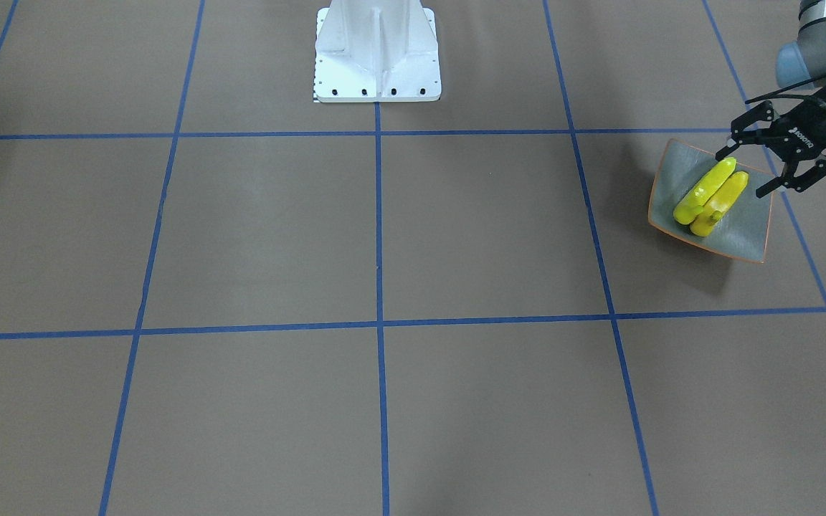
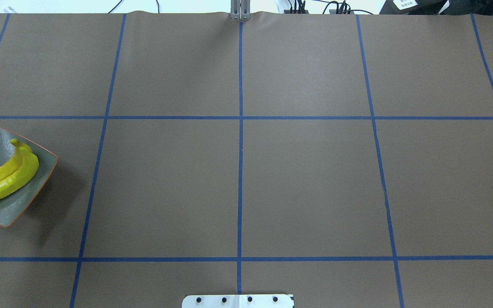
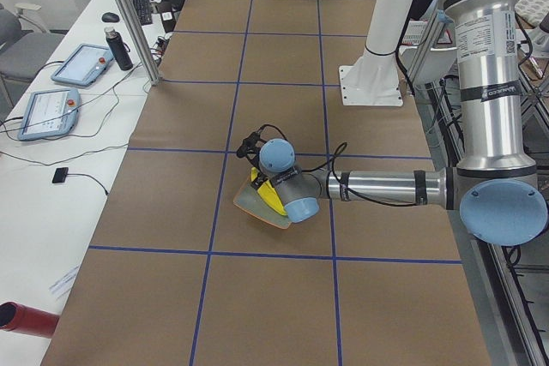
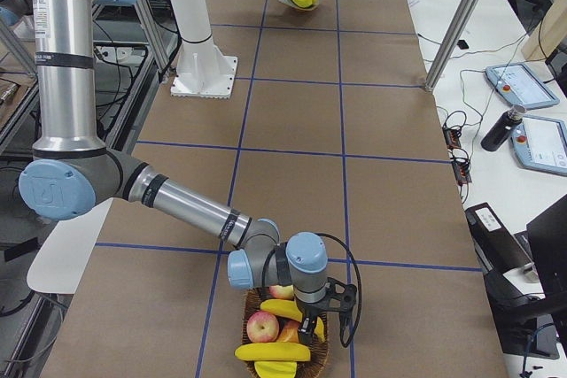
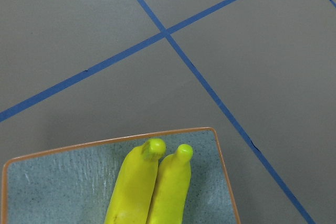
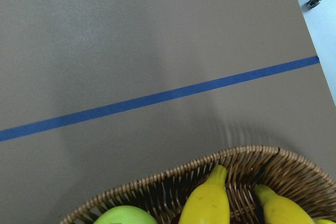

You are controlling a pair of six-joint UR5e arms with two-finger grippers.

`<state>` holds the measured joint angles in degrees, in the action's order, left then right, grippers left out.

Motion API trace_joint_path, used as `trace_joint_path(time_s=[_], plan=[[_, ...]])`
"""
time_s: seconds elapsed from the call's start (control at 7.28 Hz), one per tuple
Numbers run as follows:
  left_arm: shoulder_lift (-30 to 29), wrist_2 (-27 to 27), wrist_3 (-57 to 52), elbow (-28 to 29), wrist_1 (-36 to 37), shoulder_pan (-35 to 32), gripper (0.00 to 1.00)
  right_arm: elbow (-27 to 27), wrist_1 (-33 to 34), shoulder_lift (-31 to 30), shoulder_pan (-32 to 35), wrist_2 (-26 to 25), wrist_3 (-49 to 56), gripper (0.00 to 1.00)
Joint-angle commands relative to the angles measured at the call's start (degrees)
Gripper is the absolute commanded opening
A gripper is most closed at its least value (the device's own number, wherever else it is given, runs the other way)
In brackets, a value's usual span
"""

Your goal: Transfer all bananas from basket to plate

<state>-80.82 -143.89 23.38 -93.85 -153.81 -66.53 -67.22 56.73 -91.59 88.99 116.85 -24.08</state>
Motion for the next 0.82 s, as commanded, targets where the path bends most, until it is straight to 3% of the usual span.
trace_joint_path(time_s=[0.0, 0.55, 0.69], plan=[[-0.39, 0.01, 0.00, 0.08, 0.09, 0.00, 1.00, -0.27, -0.48, -0.08, -1.00, -1.01, -5.94, 0.83], [-1.36, 0.01, 0.00, 0.51, 0.44, 0.00, 1.00, -0.28, -1.01, -0.08, -3.72, -1.79, -7.21, 0.83], [-1.71, 0.01, 0.00, 0.78, 0.44, 0.09, 1.00, -0.28, -1.01, -0.08, -3.91, -1.97, -7.29, 0.55]])
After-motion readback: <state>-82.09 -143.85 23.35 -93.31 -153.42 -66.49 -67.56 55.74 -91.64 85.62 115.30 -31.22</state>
